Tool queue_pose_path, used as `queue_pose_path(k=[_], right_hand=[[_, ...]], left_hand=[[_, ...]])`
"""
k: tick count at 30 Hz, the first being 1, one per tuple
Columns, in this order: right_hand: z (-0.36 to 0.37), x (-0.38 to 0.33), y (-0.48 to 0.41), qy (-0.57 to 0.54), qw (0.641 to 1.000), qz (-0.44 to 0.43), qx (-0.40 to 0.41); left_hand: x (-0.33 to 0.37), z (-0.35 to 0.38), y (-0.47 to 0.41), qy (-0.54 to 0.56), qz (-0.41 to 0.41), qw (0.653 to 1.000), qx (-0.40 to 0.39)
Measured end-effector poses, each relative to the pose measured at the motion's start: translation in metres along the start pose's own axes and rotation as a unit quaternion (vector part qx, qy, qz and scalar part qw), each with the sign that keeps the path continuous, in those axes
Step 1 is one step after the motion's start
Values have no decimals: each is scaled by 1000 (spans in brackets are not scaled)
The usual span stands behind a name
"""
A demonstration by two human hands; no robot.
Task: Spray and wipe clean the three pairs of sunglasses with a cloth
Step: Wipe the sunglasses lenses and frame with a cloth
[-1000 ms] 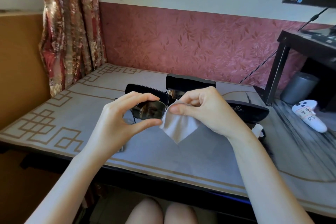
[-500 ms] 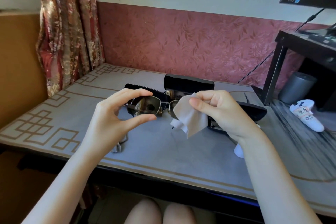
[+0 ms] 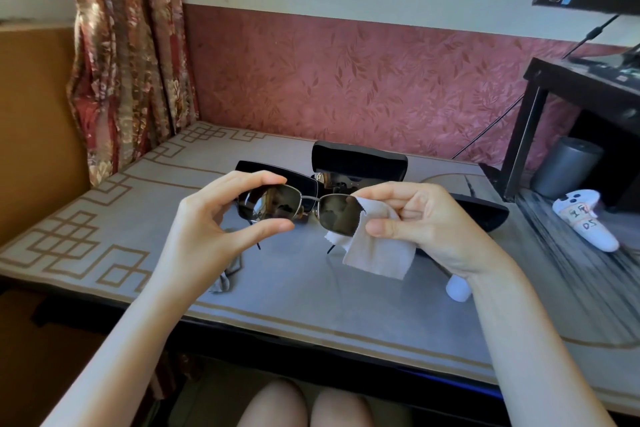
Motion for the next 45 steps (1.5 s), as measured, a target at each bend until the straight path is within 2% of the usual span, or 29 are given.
queue_pose_path(k=[14, 20, 28, 31, 35, 45], right_hand=[[20, -18, -10, 148, 989, 13, 21], [23, -25, -15, 145, 989, -4, 33], [14, -20, -7, 85, 996, 10, 33], [18, -20, -6, 125, 992, 19, 25], [18, -23, -8, 158, 986, 10, 56], [5, -18, -11, 83, 993, 7, 80]], left_hand=[[11, 20, -4, -79, 35, 995, -56], [9, 19, -4, -60, 32, 997, -48], [10, 19, -2, -54, 37, 997, -41], [9, 21, -2, -54, 36, 997, -40], [8, 23, -1, -55, 36, 997, -43], [10, 16, -3, -51, 34, 998, -28]])
Point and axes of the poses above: each hand's wrist, its own y-axis away from the middle knuckle, its own z-axis out of the palm, x = y × z, the point moved 10 cm from there along -y, towards the middle knuckle, and after that the axes turned 4 degrees about -x, right-handed, at the moved point
